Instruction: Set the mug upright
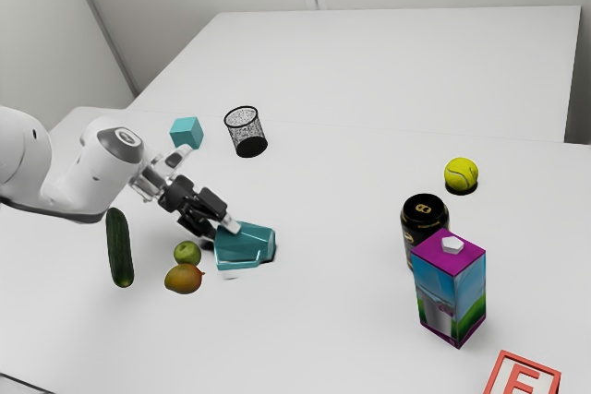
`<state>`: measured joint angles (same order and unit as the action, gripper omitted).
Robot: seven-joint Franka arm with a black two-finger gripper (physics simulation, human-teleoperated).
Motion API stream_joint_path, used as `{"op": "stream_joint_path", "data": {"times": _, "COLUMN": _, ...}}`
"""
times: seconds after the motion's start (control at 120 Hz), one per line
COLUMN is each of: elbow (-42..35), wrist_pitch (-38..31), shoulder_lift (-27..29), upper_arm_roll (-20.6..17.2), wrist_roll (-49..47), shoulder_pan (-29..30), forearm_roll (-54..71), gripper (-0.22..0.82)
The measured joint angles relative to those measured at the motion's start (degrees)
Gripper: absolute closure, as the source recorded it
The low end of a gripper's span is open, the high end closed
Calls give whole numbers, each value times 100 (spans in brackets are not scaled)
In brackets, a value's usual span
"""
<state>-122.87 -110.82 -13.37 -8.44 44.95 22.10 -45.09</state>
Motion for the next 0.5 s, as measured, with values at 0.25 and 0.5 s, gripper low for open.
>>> {"op": "stream_joint_path", "data": {"times": 0.25, "elbow": 3, "wrist_pitch": 204, "shoulder_lift": -58, "upper_arm_roll": -20, "wrist_roll": 313, "shoulder_pan": -8, "forearm_roll": -170, "gripper": 43}}
{"op": "stream_joint_path", "data": {"times": 0.5, "elbow": 30, "wrist_pitch": 243, "shoulder_lift": 25, "upper_arm_roll": -45, "wrist_roll": 510, "shoulder_pan": -63, "forearm_roll": -203, "gripper": 64}}
